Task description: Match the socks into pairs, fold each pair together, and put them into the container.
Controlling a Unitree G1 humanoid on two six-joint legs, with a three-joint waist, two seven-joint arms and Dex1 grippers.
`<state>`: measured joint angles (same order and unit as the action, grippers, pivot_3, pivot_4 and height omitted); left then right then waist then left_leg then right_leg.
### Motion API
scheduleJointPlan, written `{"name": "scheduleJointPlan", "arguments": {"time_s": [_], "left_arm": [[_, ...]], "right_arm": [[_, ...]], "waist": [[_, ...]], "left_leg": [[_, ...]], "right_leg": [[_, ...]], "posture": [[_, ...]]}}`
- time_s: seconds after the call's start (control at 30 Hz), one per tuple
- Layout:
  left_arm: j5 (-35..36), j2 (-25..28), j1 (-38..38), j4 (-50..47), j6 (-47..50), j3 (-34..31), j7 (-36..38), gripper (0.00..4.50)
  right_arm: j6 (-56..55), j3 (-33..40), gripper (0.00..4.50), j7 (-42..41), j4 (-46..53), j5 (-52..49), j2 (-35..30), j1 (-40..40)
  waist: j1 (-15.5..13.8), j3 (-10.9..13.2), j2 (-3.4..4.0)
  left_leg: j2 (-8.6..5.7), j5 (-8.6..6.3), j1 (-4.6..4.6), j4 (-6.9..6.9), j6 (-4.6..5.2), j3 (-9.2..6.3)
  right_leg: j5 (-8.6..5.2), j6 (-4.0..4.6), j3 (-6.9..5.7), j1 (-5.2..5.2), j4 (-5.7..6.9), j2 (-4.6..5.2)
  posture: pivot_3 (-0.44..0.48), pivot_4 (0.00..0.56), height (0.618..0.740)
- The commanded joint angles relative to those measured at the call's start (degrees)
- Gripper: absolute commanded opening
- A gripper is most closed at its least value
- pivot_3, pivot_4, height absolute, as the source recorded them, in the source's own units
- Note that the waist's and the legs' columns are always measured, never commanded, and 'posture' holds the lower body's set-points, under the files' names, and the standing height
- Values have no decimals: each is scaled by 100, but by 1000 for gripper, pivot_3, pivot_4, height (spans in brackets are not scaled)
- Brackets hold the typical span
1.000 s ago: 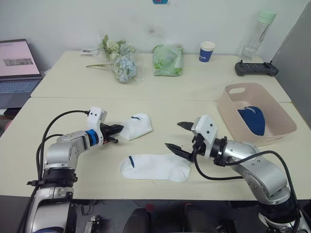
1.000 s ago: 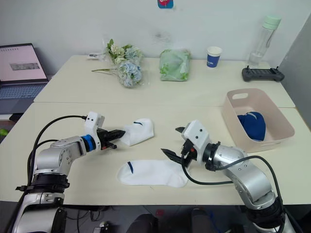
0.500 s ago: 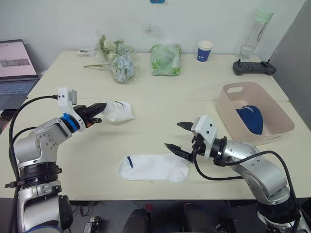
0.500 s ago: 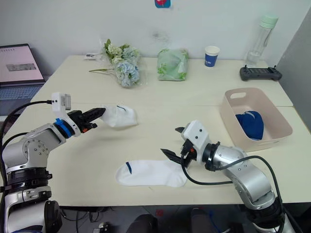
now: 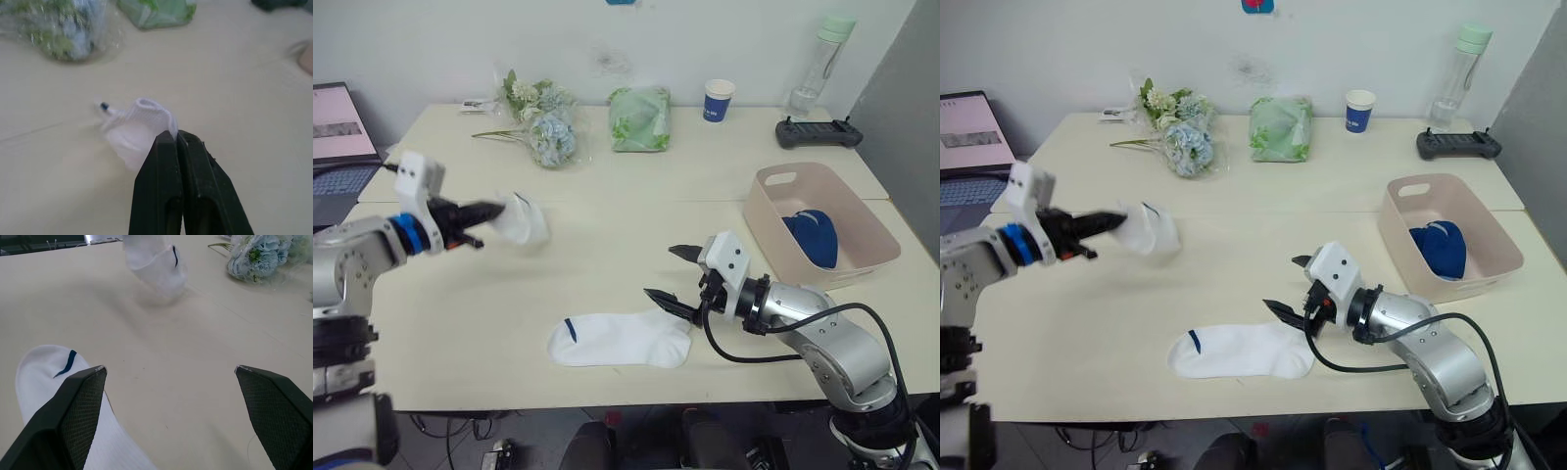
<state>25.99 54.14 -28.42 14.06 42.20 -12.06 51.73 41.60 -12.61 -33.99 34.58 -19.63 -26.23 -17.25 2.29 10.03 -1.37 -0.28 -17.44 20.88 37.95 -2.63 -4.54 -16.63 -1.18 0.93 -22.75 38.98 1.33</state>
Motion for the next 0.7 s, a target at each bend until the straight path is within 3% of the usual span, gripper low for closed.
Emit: {"name": "scheduleJointPlan", "arguments": {"time_s": [0.03, 0.27, 0.47, 0.7], "left_arm": [[-384, 320, -254, 335, -647, -79, 34, 21], [-838, 640, -1171, 1049, -1419, 8, 116, 21], [-1144, 866, -1834, 1274, -1514, 279, 452, 21], [-985, 315, -1871, 657, -960, 498, 459, 21]], "right_arm": [[-180, -3, 4500, -88, 84, -67, 26, -104], [-261, -28, 4500, -144, 8, -32, 45, -120], [-292, -25, 4500, -148, -1, -19, 37, -102], [-307, -31, 4500, -143, -13, -9, 38, -96]], "waist": [[-44, 5, -10], [-83, 6, -24], [-51, 6, -24], [-65, 6, -24]], "left_leg": [[2, 0, 3, 2, 0, -4], [-5, 0, 8, 8, 1, -3], [-3, -1, 9, 5, 1, 10], [-3, -1, 9, 8, 2, 10]], "right_leg": [[0, 1, -5, -1, 2, -2], [2, 2, -13, 6, -1, 0], [1, 1, -13, -7, 1, -5], [1, 1, -12, -7, 7, -7]], "posture": [[0, 150, 740], [0, 150, 740], [0, 150, 740], [0, 150, 740]]}}
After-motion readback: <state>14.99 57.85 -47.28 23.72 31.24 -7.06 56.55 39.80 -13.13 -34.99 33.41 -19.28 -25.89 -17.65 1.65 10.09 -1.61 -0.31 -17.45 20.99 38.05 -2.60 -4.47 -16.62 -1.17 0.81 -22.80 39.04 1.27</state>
